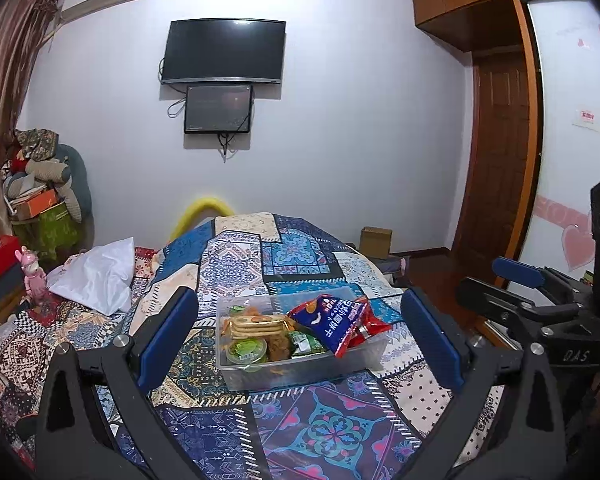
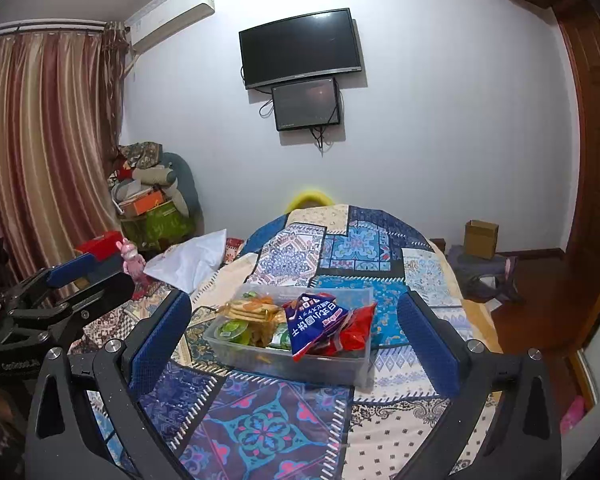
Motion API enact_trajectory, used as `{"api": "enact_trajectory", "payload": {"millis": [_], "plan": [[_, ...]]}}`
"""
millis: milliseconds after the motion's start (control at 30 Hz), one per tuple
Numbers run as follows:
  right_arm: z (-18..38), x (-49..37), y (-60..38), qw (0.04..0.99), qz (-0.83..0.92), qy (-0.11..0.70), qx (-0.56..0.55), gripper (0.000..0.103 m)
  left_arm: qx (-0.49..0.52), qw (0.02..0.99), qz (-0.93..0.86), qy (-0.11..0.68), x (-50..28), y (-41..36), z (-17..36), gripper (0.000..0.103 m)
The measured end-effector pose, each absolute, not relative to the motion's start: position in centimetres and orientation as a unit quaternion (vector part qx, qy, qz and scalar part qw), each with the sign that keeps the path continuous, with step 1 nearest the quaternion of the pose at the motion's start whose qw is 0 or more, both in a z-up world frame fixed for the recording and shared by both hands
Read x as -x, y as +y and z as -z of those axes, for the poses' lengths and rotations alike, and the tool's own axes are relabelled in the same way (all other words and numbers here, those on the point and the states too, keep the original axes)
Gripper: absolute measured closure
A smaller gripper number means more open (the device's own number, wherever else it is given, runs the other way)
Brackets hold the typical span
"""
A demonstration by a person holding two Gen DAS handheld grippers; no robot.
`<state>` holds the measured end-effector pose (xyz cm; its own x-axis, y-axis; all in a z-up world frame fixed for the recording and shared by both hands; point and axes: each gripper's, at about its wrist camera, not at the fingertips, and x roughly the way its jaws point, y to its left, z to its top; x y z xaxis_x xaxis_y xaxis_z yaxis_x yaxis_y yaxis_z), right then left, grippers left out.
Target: Organize snacks
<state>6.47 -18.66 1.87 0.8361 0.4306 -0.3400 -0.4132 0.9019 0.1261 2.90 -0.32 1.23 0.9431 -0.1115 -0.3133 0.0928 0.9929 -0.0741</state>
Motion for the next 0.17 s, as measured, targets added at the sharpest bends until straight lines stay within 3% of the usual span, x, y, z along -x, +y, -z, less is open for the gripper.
{"api": "enact_trajectory", "payload": {"millis": [167], "plan": [[-1.65,-6.71,-18.52,0.957,-0.22,0.185,-0.023,0.0,0.033,0.985,0.05,0.162,-2.92,-0.24,-1.11,0.0]]}}
